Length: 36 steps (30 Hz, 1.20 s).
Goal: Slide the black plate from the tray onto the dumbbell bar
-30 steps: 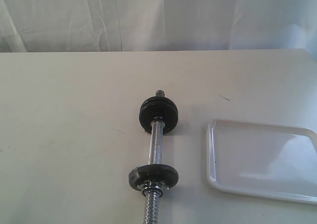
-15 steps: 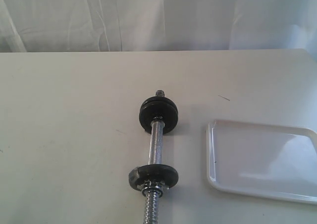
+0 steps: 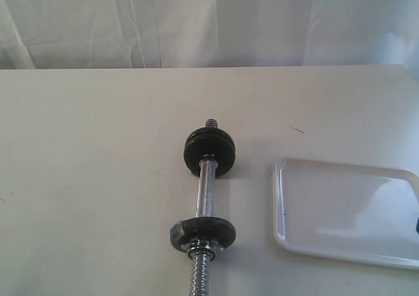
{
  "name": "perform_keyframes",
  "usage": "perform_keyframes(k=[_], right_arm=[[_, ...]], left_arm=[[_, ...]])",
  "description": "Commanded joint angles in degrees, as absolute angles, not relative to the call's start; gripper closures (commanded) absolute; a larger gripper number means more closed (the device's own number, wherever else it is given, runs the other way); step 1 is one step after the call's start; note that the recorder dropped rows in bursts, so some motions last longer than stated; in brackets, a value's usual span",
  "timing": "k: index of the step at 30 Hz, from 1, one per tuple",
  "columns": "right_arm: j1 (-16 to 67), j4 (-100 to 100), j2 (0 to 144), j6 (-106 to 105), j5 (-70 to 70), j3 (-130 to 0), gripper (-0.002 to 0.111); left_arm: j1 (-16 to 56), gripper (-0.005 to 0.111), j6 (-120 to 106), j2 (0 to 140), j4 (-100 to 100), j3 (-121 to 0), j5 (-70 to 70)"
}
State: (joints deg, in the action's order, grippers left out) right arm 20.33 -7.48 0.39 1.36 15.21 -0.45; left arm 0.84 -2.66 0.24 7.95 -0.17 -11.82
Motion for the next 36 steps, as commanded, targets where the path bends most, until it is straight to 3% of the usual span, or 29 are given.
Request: perform_keyframes(k=[1, 21, 36], right_arm=[[20.0, -7.5, 0.0, 1.5, 20.0, 0.0, 0.108], [19.9, -7.3, 0.0, 1.5, 19.2, 0.0, 0.108], [10.0, -7.4, 0.0, 1.5, 19.2, 0.0, 0.108]], left_arm=[[0.7, 0.107, -2.8, 0.0, 8.2, 0.0, -12.1], [0.7, 0.107, -2.8, 0.0, 8.2, 0.0, -12.1], [0.7, 0.107, -2.8, 0.0, 8.2, 0.0, -12.1]])
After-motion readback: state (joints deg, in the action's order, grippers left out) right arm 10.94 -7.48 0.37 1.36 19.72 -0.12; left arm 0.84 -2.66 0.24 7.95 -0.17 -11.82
